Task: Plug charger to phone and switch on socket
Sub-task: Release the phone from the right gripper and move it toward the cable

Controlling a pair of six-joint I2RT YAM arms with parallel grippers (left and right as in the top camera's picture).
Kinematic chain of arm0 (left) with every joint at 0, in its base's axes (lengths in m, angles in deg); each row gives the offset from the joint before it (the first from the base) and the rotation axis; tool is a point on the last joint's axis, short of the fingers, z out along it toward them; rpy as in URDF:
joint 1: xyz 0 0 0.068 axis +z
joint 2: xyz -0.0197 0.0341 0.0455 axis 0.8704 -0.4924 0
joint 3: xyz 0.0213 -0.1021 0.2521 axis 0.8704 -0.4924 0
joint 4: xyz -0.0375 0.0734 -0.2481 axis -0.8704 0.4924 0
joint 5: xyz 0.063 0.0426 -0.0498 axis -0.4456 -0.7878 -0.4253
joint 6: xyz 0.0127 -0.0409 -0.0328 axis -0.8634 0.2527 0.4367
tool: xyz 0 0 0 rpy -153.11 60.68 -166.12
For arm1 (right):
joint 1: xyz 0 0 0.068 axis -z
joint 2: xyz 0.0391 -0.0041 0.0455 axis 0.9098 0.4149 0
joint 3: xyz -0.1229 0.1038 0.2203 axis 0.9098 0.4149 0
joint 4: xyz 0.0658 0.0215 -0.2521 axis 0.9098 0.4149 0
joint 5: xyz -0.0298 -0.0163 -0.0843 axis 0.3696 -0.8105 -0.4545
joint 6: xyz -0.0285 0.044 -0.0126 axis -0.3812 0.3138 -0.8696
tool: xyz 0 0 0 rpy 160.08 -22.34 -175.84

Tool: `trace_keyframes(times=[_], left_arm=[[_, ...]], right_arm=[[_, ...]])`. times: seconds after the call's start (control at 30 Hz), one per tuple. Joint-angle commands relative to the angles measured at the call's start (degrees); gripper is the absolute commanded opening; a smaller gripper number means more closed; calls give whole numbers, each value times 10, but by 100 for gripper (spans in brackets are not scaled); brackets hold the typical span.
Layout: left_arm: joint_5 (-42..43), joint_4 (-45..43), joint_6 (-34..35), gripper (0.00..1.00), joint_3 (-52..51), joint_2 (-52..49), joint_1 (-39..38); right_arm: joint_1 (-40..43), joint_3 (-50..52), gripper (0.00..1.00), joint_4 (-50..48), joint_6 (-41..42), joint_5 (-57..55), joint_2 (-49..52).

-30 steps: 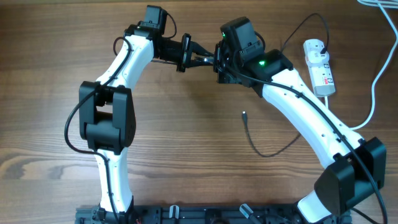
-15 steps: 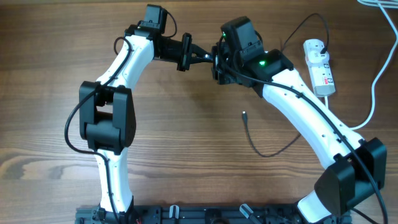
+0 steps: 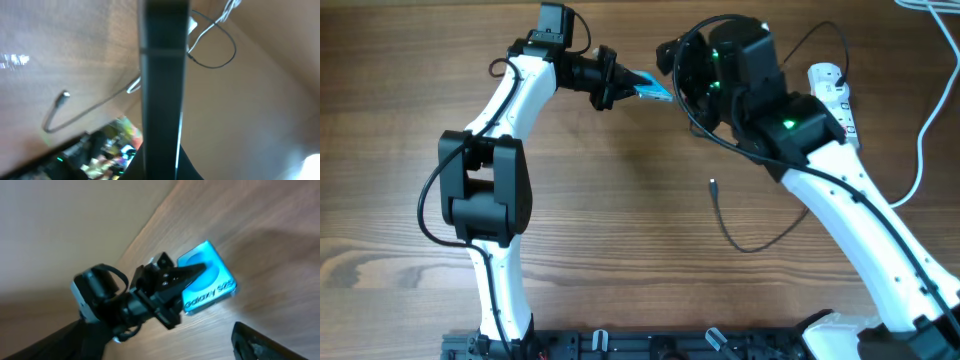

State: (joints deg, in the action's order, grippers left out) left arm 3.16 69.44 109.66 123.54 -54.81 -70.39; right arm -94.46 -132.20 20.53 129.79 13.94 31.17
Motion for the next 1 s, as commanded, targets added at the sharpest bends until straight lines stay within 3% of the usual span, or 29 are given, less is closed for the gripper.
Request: trace_keyframes(times=[0.0, 0.07, 0.27, 0.5, 0.57, 0.7, 0.83, 0.9, 0.97], left_arm=[[1, 1, -151, 4, 2, 21, 2], [1, 19, -183, 4, 2, 21, 2], [-5, 23, -300, 4, 2, 22, 1], [-36, 56, -440, 4, 2, 107, 0], [-146, 89, -440, 4, 2, 143, 0], [-326, 154, -439, 4, 2, 162, -2], [-306, 171, -437, 4, 2, 162, -2], [-273, 161, -437, 4, 2, 162, -2], [-228, 140, -440, 4, 2, 162, -2]], right_arm=[[19, -6, 100, 53, -171, -16, -17], [31, -5, 100, 110, -225, -37, -17], [40, -5, 100, 246, -226, -160, -17], [40, 48, 99, 242, -310, -155, -2], [40, 58, 97, 237, -369, -129, 5], [40, 66, 99, 238, -370, -116, 19], [40, 66, 100, 231, -357, -78, 21], [39, 66, 99, 229, -406, -57, 29], [39, 66, 90, 235, -447, -30, 49]])
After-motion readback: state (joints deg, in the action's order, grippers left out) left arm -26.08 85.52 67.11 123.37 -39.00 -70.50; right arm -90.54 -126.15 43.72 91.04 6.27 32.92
